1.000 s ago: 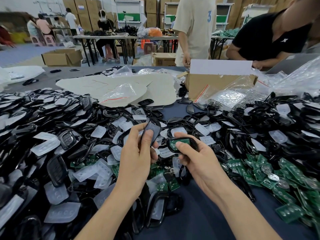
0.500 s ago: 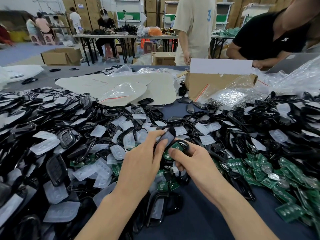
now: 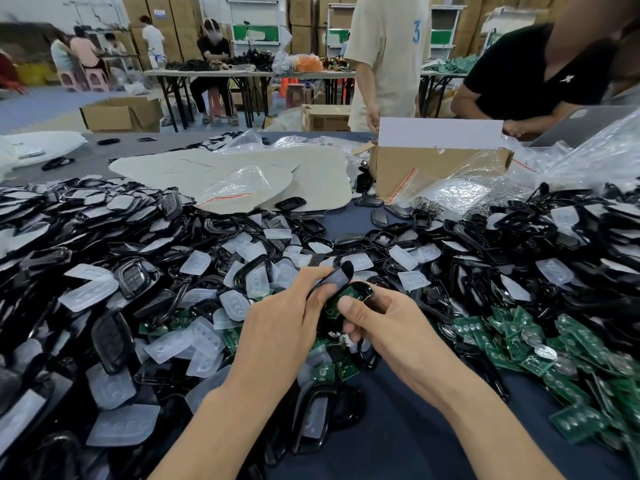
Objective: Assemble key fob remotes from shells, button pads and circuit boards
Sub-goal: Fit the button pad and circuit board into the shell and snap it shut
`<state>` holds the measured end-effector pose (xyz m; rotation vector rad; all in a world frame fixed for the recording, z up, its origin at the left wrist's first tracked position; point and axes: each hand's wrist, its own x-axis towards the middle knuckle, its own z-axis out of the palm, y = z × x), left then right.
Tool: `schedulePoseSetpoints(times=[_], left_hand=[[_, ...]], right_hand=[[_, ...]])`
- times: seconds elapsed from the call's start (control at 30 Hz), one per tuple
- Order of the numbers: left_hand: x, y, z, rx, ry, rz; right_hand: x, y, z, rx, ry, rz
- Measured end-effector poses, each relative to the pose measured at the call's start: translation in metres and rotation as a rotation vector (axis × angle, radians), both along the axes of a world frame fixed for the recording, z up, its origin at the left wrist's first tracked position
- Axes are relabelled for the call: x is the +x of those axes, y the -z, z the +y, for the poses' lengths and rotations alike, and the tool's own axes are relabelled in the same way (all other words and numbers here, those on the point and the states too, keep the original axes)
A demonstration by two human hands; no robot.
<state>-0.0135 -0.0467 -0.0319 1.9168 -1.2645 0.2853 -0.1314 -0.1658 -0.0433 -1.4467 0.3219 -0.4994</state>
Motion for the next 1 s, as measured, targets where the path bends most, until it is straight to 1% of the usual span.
schedulePoseSetpoints(times=[0.13,0.2,0.3,0.57,0.83,1.0], left_hand=[[0.000,0.002,0.000,-0.011,0.037,0.033],[-0.001,0.000,0.000,-0.014,0.051,-0.012],[-0.003,-0.002,0.001,0.023,0.076,-0.103],[-0.007,0.000,0.006,0.137,0.219,-0.100],[-0.014,0.000,-0.001,0.211,0.141,-0.263],[-0.015,0.000,-0.002,0.218,0.101,-0.294]], right_hand=[[0.000,-0.001,0.002,0.029,0.000,-0.011],[0.001,0.000,0.003,0.050,0.014,-0.031],[0.002,-0.001,0.004,0.068,0.032,-0.051],[0.006,0.003,0.001,0.052,0.111,-0.024],[0.006,0.003,0.007,-0.014,0.184,0.043],[0.006,0.001,0.008,-0.040,0.206,0.058]])
